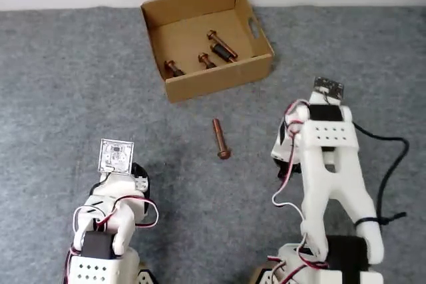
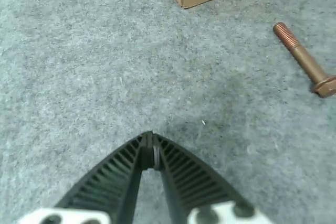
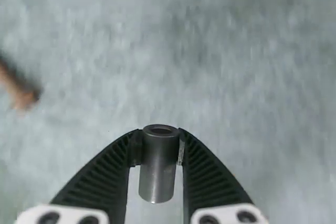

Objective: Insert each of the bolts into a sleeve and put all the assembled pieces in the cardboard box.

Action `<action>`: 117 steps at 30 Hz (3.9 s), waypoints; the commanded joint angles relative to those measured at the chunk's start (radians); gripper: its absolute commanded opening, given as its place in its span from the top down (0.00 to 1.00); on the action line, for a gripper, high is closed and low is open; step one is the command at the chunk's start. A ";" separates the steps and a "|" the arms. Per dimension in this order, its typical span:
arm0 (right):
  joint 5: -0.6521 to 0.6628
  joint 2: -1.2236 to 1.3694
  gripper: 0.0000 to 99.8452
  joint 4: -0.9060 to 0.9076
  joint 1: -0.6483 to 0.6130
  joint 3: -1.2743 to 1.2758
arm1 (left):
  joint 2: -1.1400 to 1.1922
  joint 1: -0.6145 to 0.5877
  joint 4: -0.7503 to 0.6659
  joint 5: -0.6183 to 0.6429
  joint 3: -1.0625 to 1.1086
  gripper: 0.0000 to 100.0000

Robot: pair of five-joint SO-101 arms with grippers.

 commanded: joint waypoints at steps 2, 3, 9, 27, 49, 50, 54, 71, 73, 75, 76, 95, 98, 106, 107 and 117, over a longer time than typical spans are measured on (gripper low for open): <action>0.104 0.030 0.99 -0.329 0.054 0.089 | 0.000 0.006 -0.020 -0.002 -0.004 1.00; 0.115 0.062 0.99 -0.367 0.061 0.094 | 0.000 0.006 -0.018 -0.002 -0.004 1.00; 0.157 0.294 0.93 -0.433 0.076 0.046 | 0.000 0.005 -0.002 -0.002 -0.004 1.00; 0.157 0.357 0.92 -0.147 0.068 -0.135 | 0.000 0.000 0.000 -0.002 -0.004 1.00; 0.104 0.378 0.99 0.050 0.018 -0.236 | -0.006 0.000 -0.005 -0.002 -0.008 1.00; 0.104 0.346 0.99 0.077 0.021 -0.236 | -0.006 -0.003 -0.005 -0.002 -0.018 1.00; 0.064 0.196 0.99 0.196 0.022 -0.235 | 0.002 -0.026 0.002 0.000 -0.116 1.00; -0.086 -0.671 0.99 0.222 0.018 0.083 | 0.778 0.094 0.078 0.000 -0.677 1.00; -0.097 -0.771 0.99 0.214 0.021 0.149 | 0.862 0.124 0.078 0.000 -0.730 1.00; -0.101 -0.875 0.99 0.214 0.022 0.212 | 0.931 0.155 0.078 0.028 -0.782 1.00; -0.101 -0.932 0.99 0.214 0.022 0.244 | 0.962 0.167 0.078 0.064 -0.814 1.00; -0.095 -1.554 0.99 0.196 0.071 0.583 | 1.525 0.411 0.201 0.485 -1.316 0.94; -0.095 -1.555 0.99 0.194 0.071 0.586 | 1.653 0.416 0.278 0.517 -1.434 0.89; -0.095 -1.555 0.99 0.194 0.071 0.588 | 2.028 0.416 0.500 0.546 -1.807 0.87; -0.095 -1.555 0.99 0.194 0.071 0.588 | 2.073 0.416 0.525 0.560 -1.859 0.87; -0.095 -1.554 0.99 0.194 0.071 0.589 | 2.400 0.417 0.723 0.568 -2.327 0.87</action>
